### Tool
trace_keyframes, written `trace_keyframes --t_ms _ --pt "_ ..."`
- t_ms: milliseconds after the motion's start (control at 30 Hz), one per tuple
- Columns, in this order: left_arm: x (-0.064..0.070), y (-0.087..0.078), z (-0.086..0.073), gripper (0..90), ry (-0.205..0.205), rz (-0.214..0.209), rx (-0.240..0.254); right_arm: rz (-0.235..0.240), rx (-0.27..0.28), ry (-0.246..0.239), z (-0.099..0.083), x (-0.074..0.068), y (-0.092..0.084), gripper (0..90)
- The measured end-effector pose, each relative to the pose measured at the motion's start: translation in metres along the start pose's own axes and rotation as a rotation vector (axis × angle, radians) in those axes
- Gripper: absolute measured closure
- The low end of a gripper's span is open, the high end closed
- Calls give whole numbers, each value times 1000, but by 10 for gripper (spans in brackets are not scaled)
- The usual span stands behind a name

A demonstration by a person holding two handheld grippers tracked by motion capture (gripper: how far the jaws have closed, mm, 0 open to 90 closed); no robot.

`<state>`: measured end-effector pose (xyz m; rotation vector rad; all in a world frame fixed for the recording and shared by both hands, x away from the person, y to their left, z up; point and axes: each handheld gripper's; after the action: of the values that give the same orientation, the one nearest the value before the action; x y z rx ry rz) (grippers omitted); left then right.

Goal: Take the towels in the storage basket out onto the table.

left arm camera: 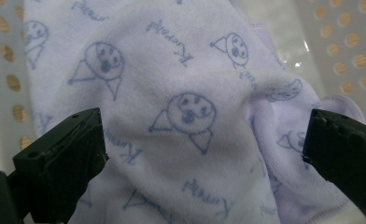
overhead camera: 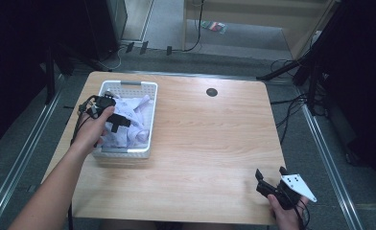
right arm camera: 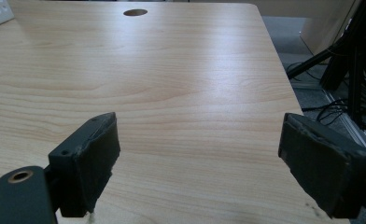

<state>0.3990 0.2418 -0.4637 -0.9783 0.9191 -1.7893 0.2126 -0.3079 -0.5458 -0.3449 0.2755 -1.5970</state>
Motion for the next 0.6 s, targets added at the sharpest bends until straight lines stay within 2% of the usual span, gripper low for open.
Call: trace_keyframes --t_ms 200,267,333,433,600 --pt "-1 19 6 0 -23 5 -38 1 1 0 0 0 0 127" --pt "0 28 7 0 -30 41 -44 2 1 -1 0 0 0 127" --pt "-1 29 7 0 -31 46 -46 2 2 -2 0 0 0 127" --pt "-2 34 8 0 -38 77 -60 3 4 -2 0 0 0 127" --pt "2 50 8 0 -24 145 -115 2 4 -2 0 0 0 127"
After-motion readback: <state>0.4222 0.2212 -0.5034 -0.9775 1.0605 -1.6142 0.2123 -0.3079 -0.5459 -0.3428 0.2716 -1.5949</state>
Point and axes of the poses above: each handheld gripper's, and its own axes: y roughly forward along the jaws, z roughly out of its top, x roughly to its right, and after that the axes turned 13 degrees about -z, right-handed
